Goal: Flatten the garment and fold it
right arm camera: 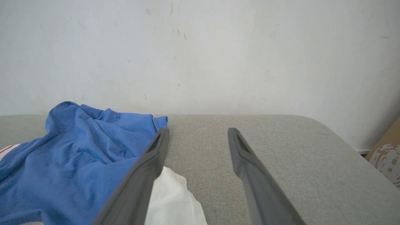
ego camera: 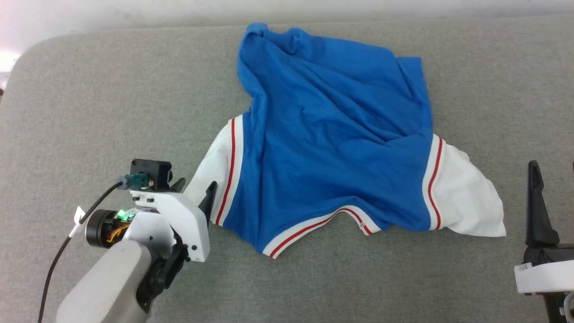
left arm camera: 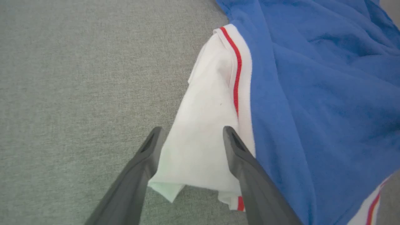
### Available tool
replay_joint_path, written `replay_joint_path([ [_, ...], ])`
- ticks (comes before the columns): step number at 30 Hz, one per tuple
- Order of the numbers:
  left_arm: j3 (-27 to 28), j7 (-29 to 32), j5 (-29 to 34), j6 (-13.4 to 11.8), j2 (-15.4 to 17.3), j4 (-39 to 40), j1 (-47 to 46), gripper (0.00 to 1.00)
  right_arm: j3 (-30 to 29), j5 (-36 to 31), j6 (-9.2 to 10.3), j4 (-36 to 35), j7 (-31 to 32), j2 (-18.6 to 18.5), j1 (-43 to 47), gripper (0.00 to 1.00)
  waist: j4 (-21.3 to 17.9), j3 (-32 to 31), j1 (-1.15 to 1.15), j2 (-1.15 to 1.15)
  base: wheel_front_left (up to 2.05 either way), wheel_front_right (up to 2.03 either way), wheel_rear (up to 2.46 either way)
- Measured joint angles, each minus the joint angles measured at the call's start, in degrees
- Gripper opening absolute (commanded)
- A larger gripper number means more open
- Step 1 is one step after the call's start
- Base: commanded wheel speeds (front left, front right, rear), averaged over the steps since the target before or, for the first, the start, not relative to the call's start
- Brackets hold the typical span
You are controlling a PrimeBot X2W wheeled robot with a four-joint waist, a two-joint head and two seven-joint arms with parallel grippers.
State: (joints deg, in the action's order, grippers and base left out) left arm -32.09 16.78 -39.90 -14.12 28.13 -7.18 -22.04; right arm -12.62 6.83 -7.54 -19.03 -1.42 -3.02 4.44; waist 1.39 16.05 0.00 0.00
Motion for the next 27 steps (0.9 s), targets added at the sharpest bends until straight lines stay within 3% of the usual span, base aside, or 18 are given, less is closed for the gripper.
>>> replay_joint_path([
  [15,-0.49,5.39,-0.34,-1.64,1.19,-2.74,-0.94,1.0,0.43,-0.29,0.0,-0.76,0.7,0.0,-0.68,1.0,-0.6,2.52,-0.01,0.0,0.0,0.0,0.0],
  [16,-0.32,5.41,-0.81,-1.63,1.12,-2.9,-0.95,0.56,0.42,-0.26,0.0,-0.7,0.66,0.01,-0.68,1.0,-0.71,2.64,-0.02,0.0,0.0,0.0,0.0],
  [17,-0.21,5.39,-1.13,-1.55,1.11,-3.01,-0.96,0.22,0.42,-0.22,0.01,-0.66,0.62,0.0,-0.69,1.0,-0.8,2.75,-0.02,0.0,0.0,0.0,0.0],
  [18,-0.14,5.37,-1.26,-1.35,1.12,-3.15,-1.02,0.0,0.43,-0.22,0.0,-0.6,0.41,0.0,-0.69,1.0,-0.9,2.87,-0.02,0.0,0.0,0.0,0.0],
  [24,1.09,1.85,-2.21,-0.58,0.91,-3.71,-1.23,0.0,0.25,-0.2,0.01,-0.2,0.13,0.0,-0.94,1.0,-1.16,2.85,0.0,0.0,0.0,0.0,0.0],
  [27,2.81,-2.55,-2.21,-1.92,0.26,-2.12,0.38,0.0,0.18,-0.14,0.01,-0.04,0.14,0.0,-1.02,1.0,-1.13,2.29,0.01,0.0,0.0,0.0,0.0],
])
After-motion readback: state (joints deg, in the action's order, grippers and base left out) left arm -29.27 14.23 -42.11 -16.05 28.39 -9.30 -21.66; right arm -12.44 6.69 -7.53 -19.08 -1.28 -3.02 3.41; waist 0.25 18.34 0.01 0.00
